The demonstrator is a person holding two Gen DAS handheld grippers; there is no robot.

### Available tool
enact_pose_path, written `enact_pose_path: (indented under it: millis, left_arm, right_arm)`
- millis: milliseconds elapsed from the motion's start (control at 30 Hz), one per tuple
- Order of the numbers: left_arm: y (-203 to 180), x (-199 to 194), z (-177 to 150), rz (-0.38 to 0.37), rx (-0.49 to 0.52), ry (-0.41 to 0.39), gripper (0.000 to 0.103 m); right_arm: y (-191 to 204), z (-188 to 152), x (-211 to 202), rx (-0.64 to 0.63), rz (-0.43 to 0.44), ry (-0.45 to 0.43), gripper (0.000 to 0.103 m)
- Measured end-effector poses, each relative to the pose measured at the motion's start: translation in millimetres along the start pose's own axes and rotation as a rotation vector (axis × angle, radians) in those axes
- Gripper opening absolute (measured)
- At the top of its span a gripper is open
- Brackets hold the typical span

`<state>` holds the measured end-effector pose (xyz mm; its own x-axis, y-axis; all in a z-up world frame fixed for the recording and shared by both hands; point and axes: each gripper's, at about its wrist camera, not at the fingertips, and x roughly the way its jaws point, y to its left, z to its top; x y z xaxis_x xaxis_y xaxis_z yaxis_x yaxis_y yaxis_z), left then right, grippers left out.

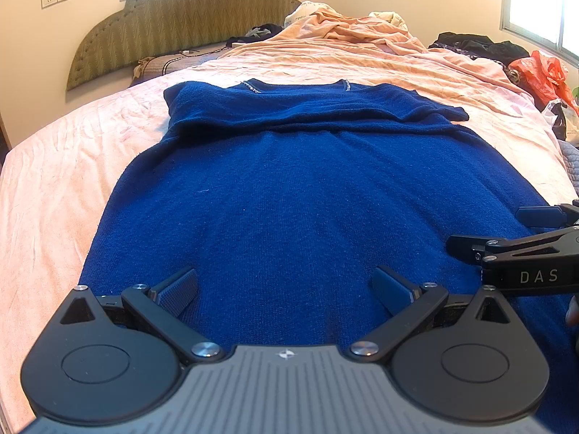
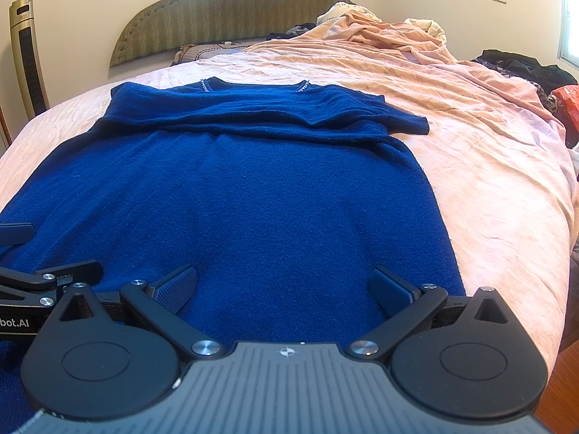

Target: Fold small clothes

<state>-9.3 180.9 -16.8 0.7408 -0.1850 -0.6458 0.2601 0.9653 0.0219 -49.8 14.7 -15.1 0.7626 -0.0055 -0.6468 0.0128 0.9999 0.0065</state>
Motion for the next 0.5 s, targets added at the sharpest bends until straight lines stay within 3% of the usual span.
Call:
enact_pose_path:
  millis: [233,500]
  left_arm:
    - [0.1,-2.2,-0.7,0.000,0.001,0.007,0.103]
    - [6.2,-46.1,-33.6,-0.046,0.010,0.002,0.103]
  right_arm:
    - [-0.3,-5.8,-9.2,-0.005,0.000,0.012,0.102]
    - [-13.0,-51.1,-67.9,-0.140,0.107,-0.004,0.102]
